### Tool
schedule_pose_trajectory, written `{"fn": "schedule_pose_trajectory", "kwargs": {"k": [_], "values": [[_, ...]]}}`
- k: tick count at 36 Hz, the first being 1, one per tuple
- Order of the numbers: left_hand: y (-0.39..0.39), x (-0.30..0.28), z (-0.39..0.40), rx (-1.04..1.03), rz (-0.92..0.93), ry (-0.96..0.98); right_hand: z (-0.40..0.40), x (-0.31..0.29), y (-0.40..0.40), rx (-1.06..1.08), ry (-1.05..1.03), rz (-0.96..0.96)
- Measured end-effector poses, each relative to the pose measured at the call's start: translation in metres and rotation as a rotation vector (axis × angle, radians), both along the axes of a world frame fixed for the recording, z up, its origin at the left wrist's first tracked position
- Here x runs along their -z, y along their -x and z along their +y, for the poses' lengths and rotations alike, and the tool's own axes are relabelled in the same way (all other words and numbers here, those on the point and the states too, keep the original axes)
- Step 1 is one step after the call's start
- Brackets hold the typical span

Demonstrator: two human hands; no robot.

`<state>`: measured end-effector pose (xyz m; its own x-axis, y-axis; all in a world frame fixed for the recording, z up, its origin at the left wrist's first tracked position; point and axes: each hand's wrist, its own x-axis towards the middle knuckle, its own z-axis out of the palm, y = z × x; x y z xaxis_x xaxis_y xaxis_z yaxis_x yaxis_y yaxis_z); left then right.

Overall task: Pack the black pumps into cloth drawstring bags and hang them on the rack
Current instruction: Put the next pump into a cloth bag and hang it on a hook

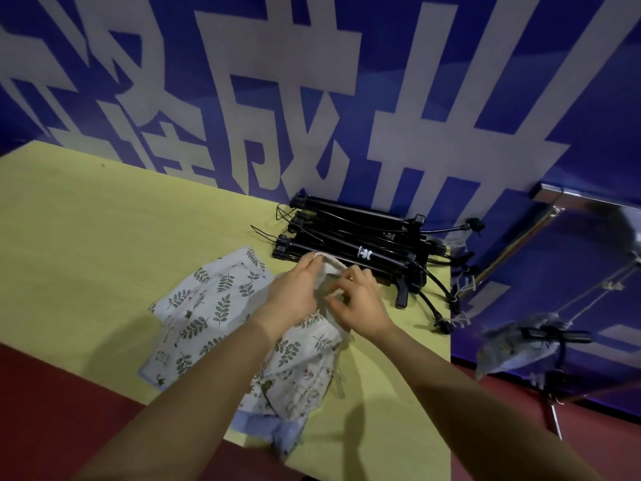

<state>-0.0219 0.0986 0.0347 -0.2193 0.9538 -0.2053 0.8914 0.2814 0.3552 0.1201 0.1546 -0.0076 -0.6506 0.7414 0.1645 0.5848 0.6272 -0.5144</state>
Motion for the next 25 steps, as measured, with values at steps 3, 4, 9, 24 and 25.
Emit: {"fn": "schedule_pose_trajectory", "kwargs": {"k": [3, 4, 9, 24, 25], "values": [[0.005, -0.006, 0.004, -0.024, -0.003, -0.012, 0.005, -0.007, 0.007, 0.021, 0.016, 0.047], [0.005, -0.008, 0.006, -0.031, -0.004, -0.025, 0.009, -0.010, 0.009, 0.040, 0.011, 0.069], [0.005, -0.010, 0.024, -0.057, 0.012, -0.041, 0.037, -0.022, 0.010, 0.148, 0.012, 0.119], [0.006, -0.002, 0.066, -0.145, 0.054, 0.060, 0.121, 0.000, 0.009, 0.132, 0.075, -0.529], [0.006, -0.001, 0.068, -0.146, 0.056, 0.064, 0.124, 0.002, 0.011, 0.124, 0.071, -0.551]]}}
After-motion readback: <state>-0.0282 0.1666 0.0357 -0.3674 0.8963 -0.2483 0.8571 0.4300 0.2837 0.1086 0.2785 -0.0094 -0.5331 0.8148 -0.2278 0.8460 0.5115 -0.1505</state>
